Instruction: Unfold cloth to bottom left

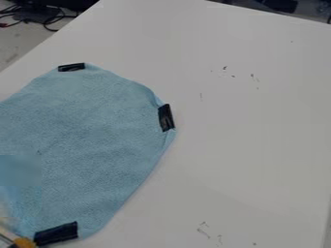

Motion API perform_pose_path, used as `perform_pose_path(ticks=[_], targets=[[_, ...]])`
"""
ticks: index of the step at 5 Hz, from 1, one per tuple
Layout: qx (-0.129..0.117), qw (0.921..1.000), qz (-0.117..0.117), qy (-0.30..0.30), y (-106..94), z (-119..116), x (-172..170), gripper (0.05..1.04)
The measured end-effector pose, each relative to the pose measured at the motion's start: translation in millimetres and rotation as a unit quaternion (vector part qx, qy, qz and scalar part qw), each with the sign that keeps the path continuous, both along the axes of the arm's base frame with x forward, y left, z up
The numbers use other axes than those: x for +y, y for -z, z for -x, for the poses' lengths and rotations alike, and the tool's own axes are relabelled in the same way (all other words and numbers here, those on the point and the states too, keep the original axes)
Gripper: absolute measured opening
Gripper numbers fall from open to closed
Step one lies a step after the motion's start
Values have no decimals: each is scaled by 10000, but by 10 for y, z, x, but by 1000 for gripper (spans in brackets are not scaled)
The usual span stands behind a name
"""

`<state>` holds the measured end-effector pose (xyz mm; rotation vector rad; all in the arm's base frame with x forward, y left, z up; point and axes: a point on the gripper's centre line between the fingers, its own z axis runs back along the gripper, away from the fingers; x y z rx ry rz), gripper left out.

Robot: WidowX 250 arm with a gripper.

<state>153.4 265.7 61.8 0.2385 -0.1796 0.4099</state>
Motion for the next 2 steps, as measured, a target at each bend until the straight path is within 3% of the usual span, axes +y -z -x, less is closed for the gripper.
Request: perform_pose_path(ticks=[1,2], targets=[[-315,9985,168,411,-47,-150,6,1001],[-43,9993,209,312,-70,-124,35,1001]])
